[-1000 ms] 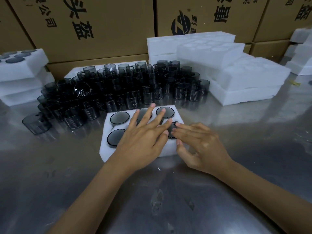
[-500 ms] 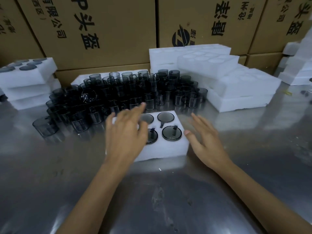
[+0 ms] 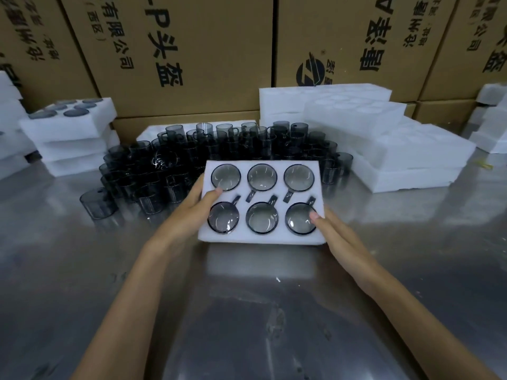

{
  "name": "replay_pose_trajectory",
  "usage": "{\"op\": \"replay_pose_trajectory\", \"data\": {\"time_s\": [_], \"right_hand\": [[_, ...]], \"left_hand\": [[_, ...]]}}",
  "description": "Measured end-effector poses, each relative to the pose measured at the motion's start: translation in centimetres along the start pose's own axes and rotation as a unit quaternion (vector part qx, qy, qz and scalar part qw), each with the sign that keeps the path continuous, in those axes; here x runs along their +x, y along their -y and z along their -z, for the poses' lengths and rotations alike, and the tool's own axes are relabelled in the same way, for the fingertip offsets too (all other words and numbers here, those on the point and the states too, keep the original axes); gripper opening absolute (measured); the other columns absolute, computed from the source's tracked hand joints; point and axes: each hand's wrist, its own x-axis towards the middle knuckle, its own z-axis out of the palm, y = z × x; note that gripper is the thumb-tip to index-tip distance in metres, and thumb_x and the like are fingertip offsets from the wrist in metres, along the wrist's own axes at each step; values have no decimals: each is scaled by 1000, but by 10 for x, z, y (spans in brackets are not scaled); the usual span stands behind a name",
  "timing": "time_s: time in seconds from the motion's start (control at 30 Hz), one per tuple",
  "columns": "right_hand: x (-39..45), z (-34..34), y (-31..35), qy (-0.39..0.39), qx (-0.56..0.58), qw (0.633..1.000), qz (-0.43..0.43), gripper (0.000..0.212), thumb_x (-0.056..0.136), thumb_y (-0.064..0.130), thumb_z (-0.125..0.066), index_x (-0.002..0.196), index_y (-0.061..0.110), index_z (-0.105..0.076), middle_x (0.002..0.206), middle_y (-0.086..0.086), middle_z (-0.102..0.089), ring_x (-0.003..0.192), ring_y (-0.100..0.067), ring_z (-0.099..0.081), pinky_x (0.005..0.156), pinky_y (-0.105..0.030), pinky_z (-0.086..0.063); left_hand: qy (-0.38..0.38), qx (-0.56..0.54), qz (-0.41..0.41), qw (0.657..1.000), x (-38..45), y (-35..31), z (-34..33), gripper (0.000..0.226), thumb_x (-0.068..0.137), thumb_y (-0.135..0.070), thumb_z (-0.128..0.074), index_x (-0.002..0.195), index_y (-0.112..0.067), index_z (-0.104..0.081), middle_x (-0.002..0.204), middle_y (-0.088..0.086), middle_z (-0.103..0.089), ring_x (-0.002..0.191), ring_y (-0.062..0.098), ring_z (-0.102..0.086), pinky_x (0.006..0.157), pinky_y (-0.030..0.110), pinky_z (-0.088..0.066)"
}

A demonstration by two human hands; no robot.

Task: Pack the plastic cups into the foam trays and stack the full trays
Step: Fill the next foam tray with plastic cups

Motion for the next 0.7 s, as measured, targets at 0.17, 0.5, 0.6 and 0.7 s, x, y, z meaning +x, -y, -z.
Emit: {"op": "replay_pose_trajectory", "data": {"time_s": [0.17, 0.5, 0.6, 0.7], "right_hand": [[22, -11, 20, -133, 162, 977, -29, 33, 78, 68, -60, 99, 48, -74, 92, 16, -74, 70, -7, -63, 53, -25, -50], [95, -57, 8, -283, 163, 943, -68, 47, 105, 38, -41, 96, 2, -70, 59, -4, -57, 46, -13, -45, 44, -24, -34], [107, -65, 0, -287, 106, 952, -31, 43, 105, 35, -42, 88, 6, -69, 55, 0, -56, 42, -8, -44, 39, -18, -35], [120, -69, -5, -305, 88, 948, -10, 43, 106, 31, -43, 82, 5, -68, 52, 0, -54, 37, -2, -43, 38, -12, -34]], "left_hand": [[65, -75, -45, 994, 2, -3, 12, 54, 93, -44, -62, 137, -64, -37, 131, -20, -62, 117, 12, -64, 94, 42, -53], [-189, -333, -109, 917, 79, -60, 80, 61, 94, -31, -66, 148, -21, -38, 131, 2, -64, 112, 21, -67, 87, 46, -58], [-269, -390, -135, 870, 117, -79, 118, 55, 96, -30, -63, 144, -21, -40, 133, 3, -62, 112, 22, -67, 82, 47, -59], [-383, -409, -116, 821, 152, -92, 162, 78, 92, -37, -68, 153, -25, -21, 144, 4, -52, 116, 20, -63, 80, 41, -60]]}}
